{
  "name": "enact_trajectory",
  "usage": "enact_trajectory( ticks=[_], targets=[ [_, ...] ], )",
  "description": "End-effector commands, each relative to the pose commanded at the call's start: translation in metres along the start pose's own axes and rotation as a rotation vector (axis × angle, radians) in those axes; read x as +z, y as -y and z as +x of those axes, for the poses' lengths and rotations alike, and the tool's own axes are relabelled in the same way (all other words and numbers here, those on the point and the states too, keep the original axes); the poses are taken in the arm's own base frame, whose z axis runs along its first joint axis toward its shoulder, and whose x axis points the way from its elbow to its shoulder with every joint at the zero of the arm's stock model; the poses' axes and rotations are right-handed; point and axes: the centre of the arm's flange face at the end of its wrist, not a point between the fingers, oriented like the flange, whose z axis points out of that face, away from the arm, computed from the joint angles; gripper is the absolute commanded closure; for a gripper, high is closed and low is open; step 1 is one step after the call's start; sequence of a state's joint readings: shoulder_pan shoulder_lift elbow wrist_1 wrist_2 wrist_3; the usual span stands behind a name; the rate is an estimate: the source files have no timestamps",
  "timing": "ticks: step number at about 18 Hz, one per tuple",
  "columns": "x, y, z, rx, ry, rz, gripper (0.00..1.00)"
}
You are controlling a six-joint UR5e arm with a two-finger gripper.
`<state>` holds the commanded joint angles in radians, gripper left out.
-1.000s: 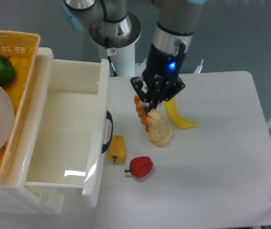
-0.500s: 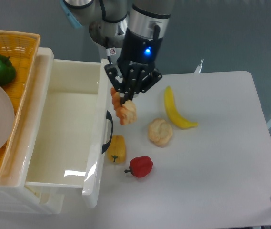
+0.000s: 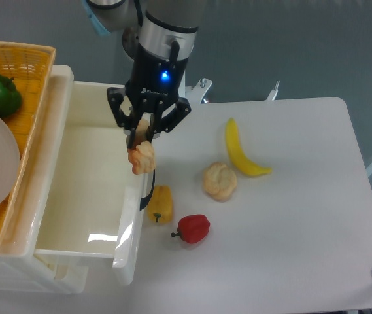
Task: Place the square bread in the upper white drawer
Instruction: 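Carry the held orange piece over the open white drawer, then lower into the drawer and open the gripper to release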
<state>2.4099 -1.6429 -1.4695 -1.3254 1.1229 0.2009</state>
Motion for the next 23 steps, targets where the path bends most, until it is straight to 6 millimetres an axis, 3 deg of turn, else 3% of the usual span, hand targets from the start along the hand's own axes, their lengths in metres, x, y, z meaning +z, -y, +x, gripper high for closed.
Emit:
enact_trajectory(
  ticks=[8,14,23],
  targets=[
    [0.012,-0.003,0.024,0.039,-0.018,-0.022,0.58],
    [0.036,-0.004,0.025,0.047,-0.029,-0.062,0.55],
    [0.034,-0.006,0.027,0.056,-0.029,-0.059,0.51]
  ],
)
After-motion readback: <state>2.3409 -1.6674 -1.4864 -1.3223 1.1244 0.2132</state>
